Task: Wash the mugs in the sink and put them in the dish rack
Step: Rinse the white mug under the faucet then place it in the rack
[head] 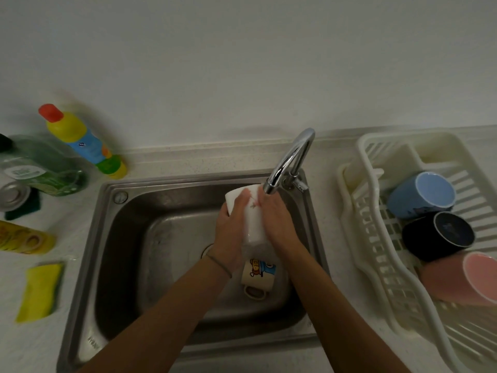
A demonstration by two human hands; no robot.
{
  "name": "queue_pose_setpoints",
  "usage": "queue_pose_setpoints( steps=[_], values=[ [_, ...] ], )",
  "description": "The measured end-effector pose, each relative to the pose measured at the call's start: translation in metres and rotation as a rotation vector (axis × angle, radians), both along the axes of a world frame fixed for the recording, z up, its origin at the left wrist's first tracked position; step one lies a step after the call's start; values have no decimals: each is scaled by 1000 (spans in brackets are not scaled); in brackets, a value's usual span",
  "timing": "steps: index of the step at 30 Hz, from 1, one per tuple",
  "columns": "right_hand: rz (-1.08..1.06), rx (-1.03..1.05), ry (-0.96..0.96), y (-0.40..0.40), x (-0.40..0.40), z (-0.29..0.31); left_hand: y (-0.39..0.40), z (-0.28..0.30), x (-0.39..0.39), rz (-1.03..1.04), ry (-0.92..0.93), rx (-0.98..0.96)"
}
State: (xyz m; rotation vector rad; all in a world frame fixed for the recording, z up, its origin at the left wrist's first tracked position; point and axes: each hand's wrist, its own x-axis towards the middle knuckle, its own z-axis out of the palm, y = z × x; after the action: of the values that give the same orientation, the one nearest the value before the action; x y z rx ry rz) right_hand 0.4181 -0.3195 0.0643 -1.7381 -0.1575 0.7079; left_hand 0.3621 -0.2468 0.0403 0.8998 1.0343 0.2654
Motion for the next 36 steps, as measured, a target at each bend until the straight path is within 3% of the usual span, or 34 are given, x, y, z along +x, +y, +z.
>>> queue_pose_setpoints(
  steps=[5,9,12,18,21,25,30,36],
  values=[
    [-31,-26,-114,4,-23,-4,11,4,3,13,-41,-53],
    [4,-4,70,-1,1,4,1,-1,-6,-35,-35,-31],
    [31,1,87,1,8,5,2,4,-4,-70,-44,-66],
    [8,-48,-69,2,5,1,0,8,-3,-63,-29,25],
    [13,-79,-140,3,2,0,-2,3,-4,26,-66,-27],
    [-132,-17,-170,-5,-6,-9,8,-9,-6,49,-85,-184],
    [-221,132,57,-19,1,-9,12,6,-8,26,-209,-309],
    [-131,205,77,-21,7,-12,16,9,-11,2,-257,-404]
  ],
)
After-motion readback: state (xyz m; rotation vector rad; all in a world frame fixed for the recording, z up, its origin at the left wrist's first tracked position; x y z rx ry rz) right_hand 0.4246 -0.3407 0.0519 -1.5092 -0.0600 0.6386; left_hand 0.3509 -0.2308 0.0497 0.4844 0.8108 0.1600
